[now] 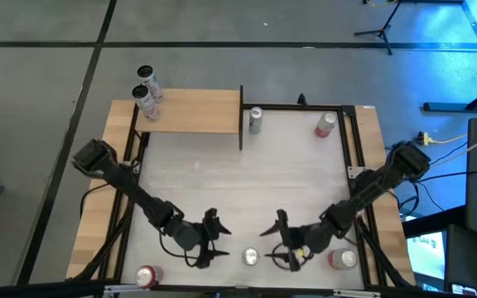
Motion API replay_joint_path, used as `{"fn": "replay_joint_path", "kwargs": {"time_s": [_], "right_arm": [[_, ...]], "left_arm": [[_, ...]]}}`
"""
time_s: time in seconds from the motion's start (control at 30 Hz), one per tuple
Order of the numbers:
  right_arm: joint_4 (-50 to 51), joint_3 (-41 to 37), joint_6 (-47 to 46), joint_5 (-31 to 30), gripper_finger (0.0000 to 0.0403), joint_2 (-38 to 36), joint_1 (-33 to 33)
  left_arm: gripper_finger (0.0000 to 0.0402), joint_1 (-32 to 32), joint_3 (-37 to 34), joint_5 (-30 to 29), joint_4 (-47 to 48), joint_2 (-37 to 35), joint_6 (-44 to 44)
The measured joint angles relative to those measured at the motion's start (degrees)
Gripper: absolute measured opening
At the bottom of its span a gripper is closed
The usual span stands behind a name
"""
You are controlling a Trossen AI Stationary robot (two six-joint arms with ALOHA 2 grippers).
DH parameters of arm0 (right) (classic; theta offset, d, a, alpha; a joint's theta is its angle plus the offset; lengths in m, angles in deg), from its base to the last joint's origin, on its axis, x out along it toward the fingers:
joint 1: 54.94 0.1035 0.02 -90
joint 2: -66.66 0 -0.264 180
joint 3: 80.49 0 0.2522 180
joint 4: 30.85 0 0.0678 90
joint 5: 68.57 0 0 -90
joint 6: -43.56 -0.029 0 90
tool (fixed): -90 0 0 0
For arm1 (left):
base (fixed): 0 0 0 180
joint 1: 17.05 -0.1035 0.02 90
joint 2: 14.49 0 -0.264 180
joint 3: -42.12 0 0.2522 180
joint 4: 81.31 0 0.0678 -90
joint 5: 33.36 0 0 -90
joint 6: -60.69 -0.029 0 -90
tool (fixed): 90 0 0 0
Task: Place canned beverage on shelf
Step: Put the bottom blue soda can on the shelf
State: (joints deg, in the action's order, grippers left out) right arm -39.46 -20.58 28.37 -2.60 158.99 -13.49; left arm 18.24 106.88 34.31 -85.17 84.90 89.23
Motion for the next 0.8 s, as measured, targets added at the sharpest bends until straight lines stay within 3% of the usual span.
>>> {"fn": "replay_joint_path", "kwargs": {"time_s": [0.33,0.57,0.8], "right_arm": [[-4.30,0.04,-8.81,-2.34,0.0287,7.72,3.35],[-13.57,0.14,-7.04,-2.11,0.0287,14.12,1.27],[-13.34,3.79,-3.92,0.92,0.0287,17.90,0.48]], "left_arm": [[0.0308,0.11,0.01,0.15,-10.89,7.74,1.08],[0.0308,-0.02,0.05,-0.10,-14.01,10.52,0.80],[0.0308,-1.20,0.21,0.85,-20.90,13.79,-0.39]]}}
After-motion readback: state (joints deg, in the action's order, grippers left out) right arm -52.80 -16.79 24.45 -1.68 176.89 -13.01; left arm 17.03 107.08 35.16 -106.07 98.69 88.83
